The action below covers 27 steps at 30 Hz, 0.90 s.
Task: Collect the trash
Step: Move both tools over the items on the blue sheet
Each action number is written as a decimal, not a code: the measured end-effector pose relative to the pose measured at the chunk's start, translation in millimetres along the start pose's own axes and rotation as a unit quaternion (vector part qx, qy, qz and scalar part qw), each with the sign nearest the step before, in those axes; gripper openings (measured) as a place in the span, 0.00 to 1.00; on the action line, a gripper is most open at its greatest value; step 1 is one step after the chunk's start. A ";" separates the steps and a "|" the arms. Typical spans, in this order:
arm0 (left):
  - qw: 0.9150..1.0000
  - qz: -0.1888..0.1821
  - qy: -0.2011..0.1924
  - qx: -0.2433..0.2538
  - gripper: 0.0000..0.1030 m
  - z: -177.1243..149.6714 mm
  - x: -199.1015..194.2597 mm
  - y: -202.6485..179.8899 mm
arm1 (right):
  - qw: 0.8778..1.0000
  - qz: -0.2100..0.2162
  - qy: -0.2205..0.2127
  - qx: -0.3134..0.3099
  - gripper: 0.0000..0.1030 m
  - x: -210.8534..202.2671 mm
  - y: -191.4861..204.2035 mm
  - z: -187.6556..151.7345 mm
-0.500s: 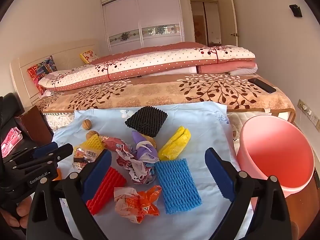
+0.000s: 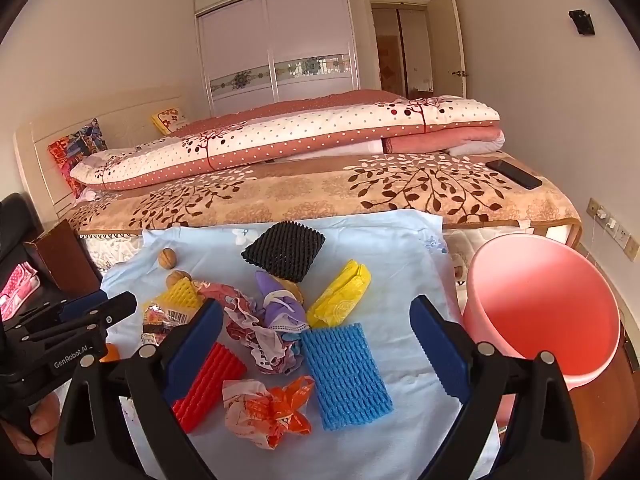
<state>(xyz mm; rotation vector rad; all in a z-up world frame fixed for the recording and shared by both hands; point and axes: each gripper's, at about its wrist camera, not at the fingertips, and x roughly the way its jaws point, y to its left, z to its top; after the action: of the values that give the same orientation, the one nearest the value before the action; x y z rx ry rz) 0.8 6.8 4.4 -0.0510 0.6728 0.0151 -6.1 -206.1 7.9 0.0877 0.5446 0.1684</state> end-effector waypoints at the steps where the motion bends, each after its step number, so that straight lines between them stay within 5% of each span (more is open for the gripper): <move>1: 1.000 0.000 -0.001 -0.001 0.47 0.4 -0.1 0.7 | 1.000 -0.001 0.000 0.000 0.90 -0.1 0.1 -0.1; 27: 1.000 0.001 0.003 -0.020 0.47 -3.8 -1.4 12.6 | 1.000 -0.011 0.008 0.013 0.90 -1.4 -7.9 -4.4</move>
<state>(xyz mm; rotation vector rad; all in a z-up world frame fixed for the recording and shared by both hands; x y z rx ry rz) -3.0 19.1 1.7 -0.0897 0.6785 0.0311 -8.4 -214.0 3.9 0.1067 0.5634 0.1413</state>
